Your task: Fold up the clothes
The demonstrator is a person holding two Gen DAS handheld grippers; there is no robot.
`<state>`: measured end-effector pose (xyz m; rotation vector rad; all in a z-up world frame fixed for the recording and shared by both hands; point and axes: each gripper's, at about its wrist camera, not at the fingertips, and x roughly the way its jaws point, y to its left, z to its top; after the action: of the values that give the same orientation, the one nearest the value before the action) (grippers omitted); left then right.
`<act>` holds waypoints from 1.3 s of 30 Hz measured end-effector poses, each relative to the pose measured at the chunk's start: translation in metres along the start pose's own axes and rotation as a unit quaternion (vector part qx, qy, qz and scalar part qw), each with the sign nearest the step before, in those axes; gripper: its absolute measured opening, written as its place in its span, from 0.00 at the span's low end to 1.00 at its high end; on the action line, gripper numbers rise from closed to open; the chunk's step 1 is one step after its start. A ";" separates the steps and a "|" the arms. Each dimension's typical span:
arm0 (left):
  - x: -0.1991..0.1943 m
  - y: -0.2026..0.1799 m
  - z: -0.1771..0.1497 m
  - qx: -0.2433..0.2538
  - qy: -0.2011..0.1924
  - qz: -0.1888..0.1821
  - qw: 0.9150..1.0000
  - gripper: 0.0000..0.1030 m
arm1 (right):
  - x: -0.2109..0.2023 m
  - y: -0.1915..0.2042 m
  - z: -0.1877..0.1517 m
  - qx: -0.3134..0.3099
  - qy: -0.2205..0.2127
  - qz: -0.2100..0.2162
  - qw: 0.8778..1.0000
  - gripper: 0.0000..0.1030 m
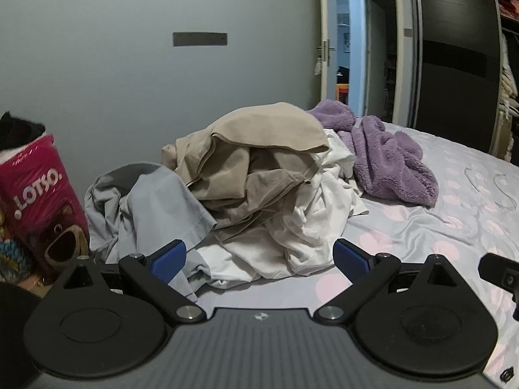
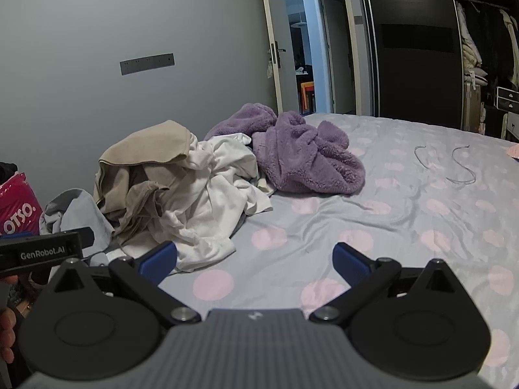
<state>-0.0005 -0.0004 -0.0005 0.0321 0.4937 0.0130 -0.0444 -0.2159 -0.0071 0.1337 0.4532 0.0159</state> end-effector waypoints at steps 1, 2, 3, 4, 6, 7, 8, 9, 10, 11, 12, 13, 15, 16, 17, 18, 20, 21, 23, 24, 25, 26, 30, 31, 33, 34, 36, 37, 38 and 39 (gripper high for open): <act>0.000 -0.001 -0.001 0.001 0.002 -0.001 1.000 0.96 | 0.001 0.000 0.001 0.001 0.001 0.000 1.000 1.00; -0.001 -0.002 -0.003 0.002 0.003 -0.002 1.000 0.96 | 0.001 0.001 0.001 0.001 0.002 0.000 1.000 1.00; -0.001 -0.003 -0.004 0.003 0.005 -0.003 1.000 0.96 | 0.002 0.001 0.002 0.002 0.002 0.001 1.000 1.00; -0.001 -0.004 -0.006 0.003 0.007 -0.003 1.000 0.96 | 0.003 0.002 0.004 0.003 0.003 0.001 1.000 1.00; -0.002 -0.006 -0.009 0.005 0.010 -0.005 1.000 0.96 | 0.003 0.000 0.003 0.002 0.003 0.004 1.000 1.00; -0.002 -0.007 -0.010 0.006 0.011 -0.006 1.000 0.96 | 0.002 -0.001 0.001 0.002 0.003 0.005 1.000 1.00; -0.003 -0.008 -0.012 0.007 0.013 -0.007 1.000 0.96 | 0.004 0.000 -0.002 -0.001 0.004 0.005 1.000 1.00; 0.002 -0.008 -0.012 0.006 0.020 -0.008 1.000 0.96 | 0.005 0.001 -0.005 -0.005 0.005 0.005 1.000 1.00; 0.007 -0.006 -0.010 0.003 0.027 -0.010 1.000 0.96 | 0.007 0.002 -0.008 -0.008 0.005 0.006 1.000 1.00; 0.007 -0.003 -0.008 0.000 0.028 -0.013 1.000 0.96 | 0.006 0.002 -0.011 -0.010 0.005 0.007 1.000 1.00; 0.008 -0.001 -0.007 -0.002 0.030 -0.014 0.999 0.96 | 0.005 0.003 -0.014 -0.013 0.006 0.008 1.000 1.00; 0.008 0.000 -0.007 -0.003 0.031 -0.014 0.999 0.96 | 0.014 0.005 -0.012 -0.013 0.012 0.009 1.000 1.00; 0.008 0.001 -0.007 -0.004 0.033 -0.012 0.999 0.96 | 0.013 0.006 -0.014 -0.015 0.014 0.012 1.000 1.00; 0.008 0.001 -0.007 -0.003 0.034 -0.011 0.999 0.96 | 0.013 0.006 -0.014 -0.017 0.015 0.012 1.000 1.00; 0.008 0.001 -0.007 -0.003 0.034 -0.011 0.999 0.96 | 0.013 0.007 -0.014 -0.019 0.016 0.012 1.000 1.00; 0.008 0.001 -0.006 -0.003 0.035 -0.011 0.999 0.96 | 0.013 0.009 -0.013 -0.021 0.017 0.012 1.000 1.00; 0.008 0.001 -0.006 -0.003 0.035 -0.010 0.999 0.96 | 0.013 0.010 -0.013 -0.024 0.018 0.014 0.999 1.00; 0.008 0.001 -0.007 -0.002 0.035 -0.009 0.999 0.96 | 0.012 0.010 -0.014 -0.024 0.018 0.014 0.999 1.00; 0.008 0.001 -0.008 -0.001 0.036 -0.008 0.999 0.96 | 0.012 0.010 -0.014 -0.026 0.019 0.015 0.999 1.00; 0.008 0.001 -0.008 0.000 0.036 -0.007 0.999 0.96 | 0.014 0.012 -0.011 -0.026 0.021 0.014 0.999 1.00; 0.008 0.001 -0.008 0.000 0.037 -0.007 0.999 0.96 | 0.013 0.011 -0.011 -0.026 0.022 0.014 0.999 1.00; 0.008 0.001 -0.008 0.000 0.037 -0.006 0.999 0.96 | 0.013 0.011 -0.012 -0.026 0.023 0.014 0.999 1.00; 0.009 0.001 -0.009 0.001 0.039 -0.008 0.999 0.96 | 0.013 0.010 -0.013 -0.024 0.025 0.015 0.999 1.00; 0.009 0.001 -0.009 0.001 0.039 -0.008 0.999 0.96 | 0.013 0.010 -0.013 -0.024 0.025 0.015 0.999 1.00; 0.009 0.001 -0.009 0.002 0.038 -0.008 0.999 0.96 | 0.012 0.010 -0.013 -0.024 0.025 0.014 0.999 1.00; 0.009 0.001 -0.009 0.002 0.038 -0.008 0.999 0.96 | 0.013 0.010 -0.013 -0.025 0.025 0.014 0.999 1.00; 0.009 0.000 -0.009 0.001 0.039 -0.008 0.999 0.96 | 0.013 0.011 -0.013 -0.025 0.027 0.014 0.999 1.00; 0.009 0.001 -0.009 0.002 0.039 -0.008 0.999 0.96 | 0.013 0.010 -0.013 -0.025 0.027 0.014 0.999 1.00; 0.009 0.000 -0.009 0.002 0.039 -0.008 0.999 0.96 | 0.013 0.010 -0.013 -0.024 0.027 0.014 0.999 1.00; 0.009 0.000 -0.009 0.002 0.038 -0.008 0.999 0.96 | 0.013 0.010 -0.013 -0.025 0.028 0.014 0.999 1.00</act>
<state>0.0032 0.0003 -0.0123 0.0311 0.5705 -0.0019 -0.0381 -0.2037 -0.0231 0.0913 0.5055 0.0579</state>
